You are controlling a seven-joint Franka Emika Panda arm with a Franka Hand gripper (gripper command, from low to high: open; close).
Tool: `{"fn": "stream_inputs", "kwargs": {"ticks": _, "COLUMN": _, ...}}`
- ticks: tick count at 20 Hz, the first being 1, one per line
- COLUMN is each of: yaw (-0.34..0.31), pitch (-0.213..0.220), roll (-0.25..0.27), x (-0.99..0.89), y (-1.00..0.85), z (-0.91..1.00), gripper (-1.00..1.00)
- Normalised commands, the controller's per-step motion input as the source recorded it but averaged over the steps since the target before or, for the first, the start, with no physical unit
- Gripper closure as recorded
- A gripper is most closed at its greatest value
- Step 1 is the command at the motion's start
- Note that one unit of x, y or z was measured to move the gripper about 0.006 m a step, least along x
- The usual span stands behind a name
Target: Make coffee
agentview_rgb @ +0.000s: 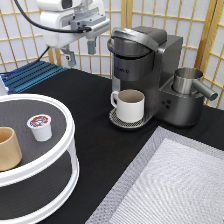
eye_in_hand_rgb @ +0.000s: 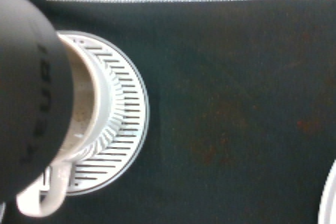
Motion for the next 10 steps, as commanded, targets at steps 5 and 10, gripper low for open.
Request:
{"fn": "stream_inputs", "kwargs": {"ticks": 5, "yaw": -0.013, "pitch": 0.186, "roll": 0.091, "x": 0.91, "y": 0.00, "z": 0.55, "gripper": -1.00}}
{"fn": "stream_inputs", "kwargs": {"ticks": 10, "yaw": -0.018, "pitch": 0.194, "roll": 0.186, "x": 0.79, "y": -0.07, "z": 0.30, "gripper": -1.00}}
